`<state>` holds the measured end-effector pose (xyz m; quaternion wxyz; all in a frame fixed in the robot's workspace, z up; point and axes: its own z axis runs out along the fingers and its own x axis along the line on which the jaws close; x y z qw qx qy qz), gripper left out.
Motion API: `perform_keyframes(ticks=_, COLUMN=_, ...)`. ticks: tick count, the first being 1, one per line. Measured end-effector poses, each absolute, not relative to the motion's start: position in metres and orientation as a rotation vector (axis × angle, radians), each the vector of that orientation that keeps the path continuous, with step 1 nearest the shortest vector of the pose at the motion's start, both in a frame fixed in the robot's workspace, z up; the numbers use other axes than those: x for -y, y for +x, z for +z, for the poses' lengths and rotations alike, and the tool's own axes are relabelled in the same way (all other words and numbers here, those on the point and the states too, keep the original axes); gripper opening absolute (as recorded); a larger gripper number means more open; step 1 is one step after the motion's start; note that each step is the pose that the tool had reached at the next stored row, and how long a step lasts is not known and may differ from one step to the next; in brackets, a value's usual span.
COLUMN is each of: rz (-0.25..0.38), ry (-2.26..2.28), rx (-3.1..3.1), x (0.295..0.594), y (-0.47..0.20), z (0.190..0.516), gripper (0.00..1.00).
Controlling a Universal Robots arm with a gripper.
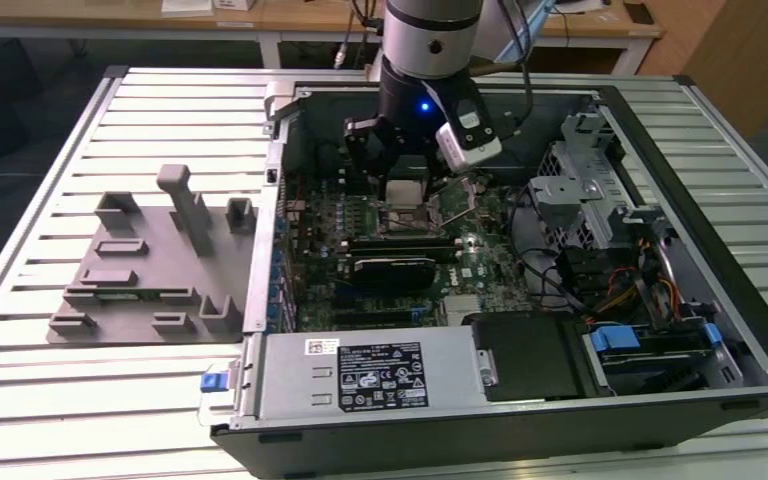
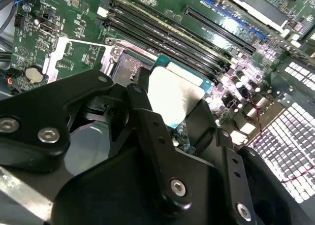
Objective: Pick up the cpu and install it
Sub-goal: 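Pick up the cpu and move it towards the insertion slot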
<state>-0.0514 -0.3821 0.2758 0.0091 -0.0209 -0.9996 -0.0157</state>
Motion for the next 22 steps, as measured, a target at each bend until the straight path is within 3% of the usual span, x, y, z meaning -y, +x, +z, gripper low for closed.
perform_keyframes(ticks=15, rz=0.039, ry=-0.074, rx=3.123, x=0.361, y=-0.038, z=0.265, gripper=0.54)
perform_keyframes(ticks=22, rz=0.041, ry=-0.076, rx=3.123, x=0.358, y=-0.036, z=0.263, gripper=0.54)
